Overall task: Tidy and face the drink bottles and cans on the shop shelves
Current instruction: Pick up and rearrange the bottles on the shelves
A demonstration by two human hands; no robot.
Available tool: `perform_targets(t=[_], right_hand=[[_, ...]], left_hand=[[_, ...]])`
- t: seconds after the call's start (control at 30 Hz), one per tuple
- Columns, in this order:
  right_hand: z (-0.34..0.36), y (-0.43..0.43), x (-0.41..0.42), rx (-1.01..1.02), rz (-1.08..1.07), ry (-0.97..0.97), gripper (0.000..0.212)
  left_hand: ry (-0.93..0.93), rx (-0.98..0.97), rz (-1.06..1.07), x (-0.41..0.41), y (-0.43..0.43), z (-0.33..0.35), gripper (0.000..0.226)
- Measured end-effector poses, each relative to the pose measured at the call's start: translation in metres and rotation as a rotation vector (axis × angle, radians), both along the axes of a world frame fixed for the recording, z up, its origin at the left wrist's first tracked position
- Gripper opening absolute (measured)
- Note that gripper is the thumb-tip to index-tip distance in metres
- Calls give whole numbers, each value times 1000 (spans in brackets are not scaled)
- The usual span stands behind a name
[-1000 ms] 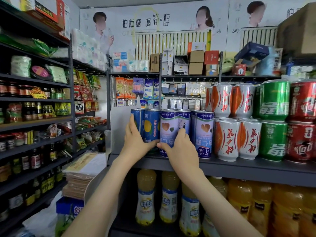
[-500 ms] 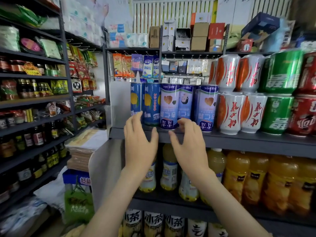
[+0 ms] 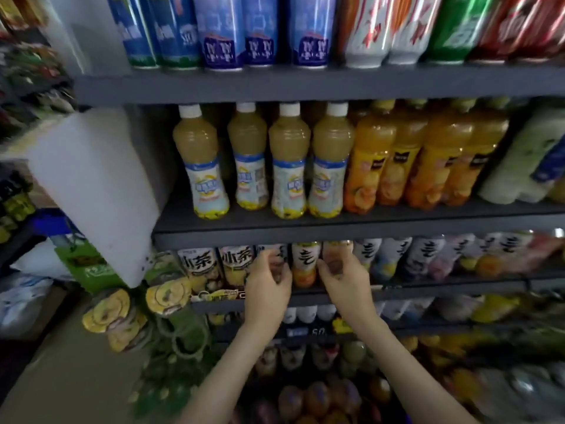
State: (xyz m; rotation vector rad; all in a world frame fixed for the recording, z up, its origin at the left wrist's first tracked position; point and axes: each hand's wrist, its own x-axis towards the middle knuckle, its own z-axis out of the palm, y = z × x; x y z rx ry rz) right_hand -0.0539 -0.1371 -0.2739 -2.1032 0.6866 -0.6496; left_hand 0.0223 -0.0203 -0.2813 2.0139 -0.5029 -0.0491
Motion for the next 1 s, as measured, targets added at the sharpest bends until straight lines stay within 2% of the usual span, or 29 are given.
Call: perform_targets(t=[0.13,0.4,0.53,0.73,0.87,1.0], right_hand=[[-29,-24,-30,117,-100,91,16],[-39,-95,-112,191,-271,64,9],[-46,-146,-174,228,-366,69,6],[-46,-241,-287,248,-506,-24,6],[-44,-306,-350,277,-551,-18,8],[-44,-363,-394,286,-596,-43,11]], left_hand=[[68,98,-99,-20,-26,-25,24],[183,171,-266,-87,-115,-36,20],[177,164,-319,-143,-180,-37,17],[252,151,-407,-251,-291,-43,14],[264,157,-419,-313,-361,-46,10],[281,170,-371,-352,-424,-47,18]])
